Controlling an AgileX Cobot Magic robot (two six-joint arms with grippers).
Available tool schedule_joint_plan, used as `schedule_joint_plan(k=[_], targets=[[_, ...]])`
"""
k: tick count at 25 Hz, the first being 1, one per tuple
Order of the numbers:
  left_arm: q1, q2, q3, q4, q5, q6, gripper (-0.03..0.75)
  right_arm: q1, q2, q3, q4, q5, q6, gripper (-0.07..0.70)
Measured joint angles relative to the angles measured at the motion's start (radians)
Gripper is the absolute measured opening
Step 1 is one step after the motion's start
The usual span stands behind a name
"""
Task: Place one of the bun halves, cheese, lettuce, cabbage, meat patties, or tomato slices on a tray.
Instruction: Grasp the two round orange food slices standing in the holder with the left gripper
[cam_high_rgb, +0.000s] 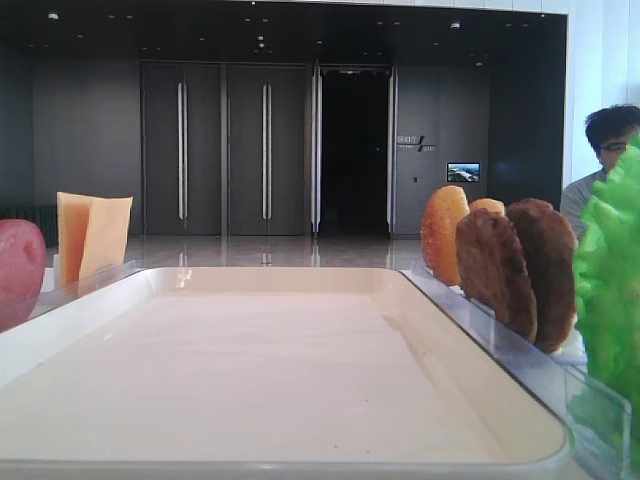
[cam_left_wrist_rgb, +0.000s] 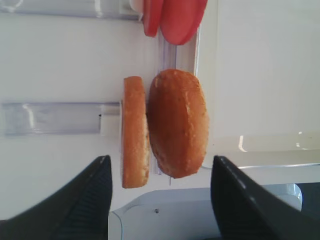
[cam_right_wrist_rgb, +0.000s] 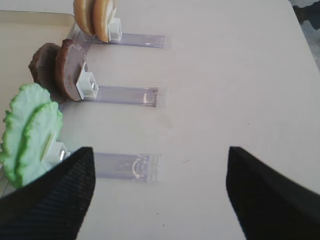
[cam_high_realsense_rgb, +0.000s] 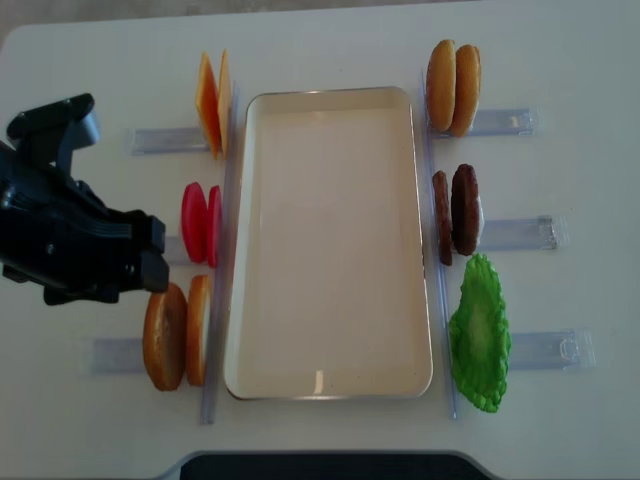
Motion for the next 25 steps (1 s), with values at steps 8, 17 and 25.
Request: schedule_joint_plan(k=[8, 17, 25], targets=[[-0.147, 0.0, 0.0, 0.028, -0.034, -0.159, 0.474, 0.0, 0.0, 0.0, 0.0, 0.0, 0.0, 0.545], [-0.162, 0.005, -0.001, 0.033, -0.038, -0.186, 0.472, 0.0, 0.0, 0.0, 0.001, 0.0, 0.0, 0.545], [-0.162, 0.094, -0.001, 0.032, -0.052, -0.186, 0.471, 0.0, 0.0, 0.0, 0.001, 0.0, 0.0, 0.545]])
